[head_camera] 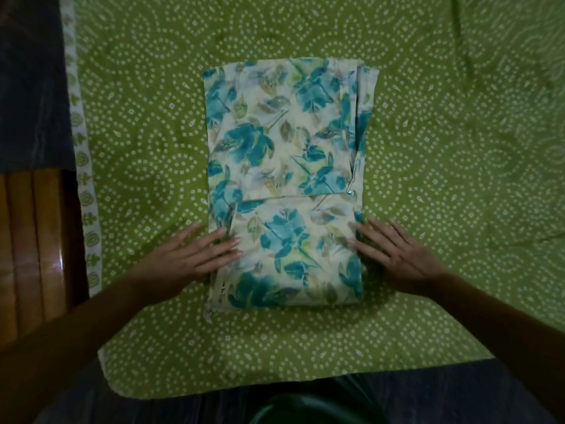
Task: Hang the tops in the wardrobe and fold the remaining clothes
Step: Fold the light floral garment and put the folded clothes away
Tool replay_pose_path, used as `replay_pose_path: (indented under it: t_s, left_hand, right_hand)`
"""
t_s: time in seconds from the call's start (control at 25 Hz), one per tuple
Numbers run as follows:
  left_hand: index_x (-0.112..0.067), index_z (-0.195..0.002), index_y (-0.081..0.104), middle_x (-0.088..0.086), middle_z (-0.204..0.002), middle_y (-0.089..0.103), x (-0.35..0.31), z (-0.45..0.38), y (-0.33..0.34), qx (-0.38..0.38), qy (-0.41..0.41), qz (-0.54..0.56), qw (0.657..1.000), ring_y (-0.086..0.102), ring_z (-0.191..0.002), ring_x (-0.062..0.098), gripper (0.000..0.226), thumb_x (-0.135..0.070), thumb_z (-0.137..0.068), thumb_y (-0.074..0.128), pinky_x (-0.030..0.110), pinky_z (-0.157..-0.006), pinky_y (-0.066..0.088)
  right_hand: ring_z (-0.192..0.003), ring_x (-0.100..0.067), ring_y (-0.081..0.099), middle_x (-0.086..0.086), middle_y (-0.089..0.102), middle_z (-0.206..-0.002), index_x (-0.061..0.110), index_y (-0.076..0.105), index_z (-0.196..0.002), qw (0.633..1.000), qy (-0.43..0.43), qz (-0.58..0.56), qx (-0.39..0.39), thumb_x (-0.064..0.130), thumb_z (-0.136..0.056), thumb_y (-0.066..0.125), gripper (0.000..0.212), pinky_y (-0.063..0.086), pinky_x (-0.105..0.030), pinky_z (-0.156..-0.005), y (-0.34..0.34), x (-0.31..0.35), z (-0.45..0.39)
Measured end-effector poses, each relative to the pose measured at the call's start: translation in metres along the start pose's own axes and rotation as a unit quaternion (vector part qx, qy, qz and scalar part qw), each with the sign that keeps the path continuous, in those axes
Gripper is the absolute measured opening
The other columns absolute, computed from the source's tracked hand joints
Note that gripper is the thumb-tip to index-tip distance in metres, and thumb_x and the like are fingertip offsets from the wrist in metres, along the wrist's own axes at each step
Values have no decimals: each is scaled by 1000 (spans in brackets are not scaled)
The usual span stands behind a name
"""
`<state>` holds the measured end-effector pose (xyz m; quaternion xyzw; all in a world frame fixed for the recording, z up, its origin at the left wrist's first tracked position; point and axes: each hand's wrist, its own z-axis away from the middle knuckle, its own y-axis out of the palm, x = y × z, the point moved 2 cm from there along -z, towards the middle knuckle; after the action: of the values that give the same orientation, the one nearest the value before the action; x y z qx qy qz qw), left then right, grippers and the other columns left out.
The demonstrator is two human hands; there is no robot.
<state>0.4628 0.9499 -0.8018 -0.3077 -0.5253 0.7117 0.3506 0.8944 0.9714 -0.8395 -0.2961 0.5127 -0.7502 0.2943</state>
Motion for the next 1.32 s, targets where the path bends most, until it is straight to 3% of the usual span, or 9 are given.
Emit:
replay_pose_path:
  t_s: [0.24, 0.4, 0.48, 0.56, 0.64, 0.76, 0.84, 1.08, 1.32]
  left_hand:
    - [-9, -152, 12, 8, -159, 10, 39, -97, 23, 20, 108, -61, 992, 9, -147, 25, 69, -12, -84, 28, 43, -119, 4]
    - [-17, -144, 40, 0, -150, 36, 51, -98, 37, -6, 65, 205, 977, 29, -141, 13, 59, -33, -87, 41, 28, -117, 21]
    - [-29, -127, 61, -5, -134, 57, 64, -91, 38, -17, -205, 540, 816, 50, -127, 12, 40, -40, -90, 53, 30, -111, 36]
    - [-18, -126, 61, 2, -125, 64, 80, -97, 37, -18, -387, 709, 589, 57, -121, 24, 35, -33, -100, 44, 40, -105, 44]
    - [-10, -128, 56, 6, -126, 63, 95, -124, 23, -36, -419, 769, 481, 58, -119, 22, 39, -30, -104, 32, 36, -101, 47]
    - [-19, -134, 51, 7, -133, 58, 109, -158, -6, -65, -369, 846, 380, 58, -119, 24, 58, -57, -94, 33, 40, -97, 50]
    - [-27, -139, 46, 4, -136, 56, 114, -163, -11, -59, -318, 886, 331, 56, -122, 26, 73, -73, -83, 34, 47, -100, 47]
    - [-24, -121, 65, -3, -122, 66, 127, -141, 17, -134, -497, 767, 382, 60, -116, 17, 85, -67, -49, 82, 43, -106, 41]
    - [-9, -109, 66, 4, -108, 69, 160, -179, -16, -327, -577, 587, 464, 67, -98, 18, 41, -38, -81, 73, 28, -84, 54]
  right_hand:
    - [-147, -28, 6, -6, 10, -160, 25, 10, -153, 961, -259, 101, 5, 20, -88, 43, 73, 6, -48, -118, 2, -22, -81]
    - [-138, -21, 37, 0, 41, -148, 27, 40, -142, 979, -178, -93, -20, 12, -89, 42, 56, 30, -47, -114, -11, -28, -93]
    - [-104, -2, 63, 9, 66, -117, 36, 64, -115, 907, 71, -403, -102, 12, -87, 51, 39, 51, -31, -93, -44, -31, -102]
    - [-64, 10, 63, 9, 71, -74, 25, 65, -86, 671, 303, -661, -148, 0, -93, 46, 32, 51, -14, -70, -58, -50, -122]
    - [-55, 5, 62, 11, 68, -59, 14, 57, -83, 540, 390, -738, -110, -1, -98, 37, 29, 50, -13, -61, -63, -76, -141]
    - [-62, -7, 68, 6, 73, -71, 12, 64, -91, 515, 427, -741, -57, 26, -94, 58, 15, 57, -25, -63, -64, -89, -169]
    - [-80, -18, 69, -4, 73, -94, 7, 66, -105, 527, 476, -702, -46, 46, -85, 66, 43, 57, -31, -76, -59, -89, -177]
    - [-85, -19, 60, -2, 65, -94, 7, 65, -101, 528, 530, -651, -130, 43, -84, 67, 40, 48, -28, -69, -64, -76, -168]
    - [-85, -13, 67, -4, 69, -98, 3, 64, -109, 589, 438, -620, -276, 24, -84, 72, 32, 56, -26, -70, -96, -115, -220]
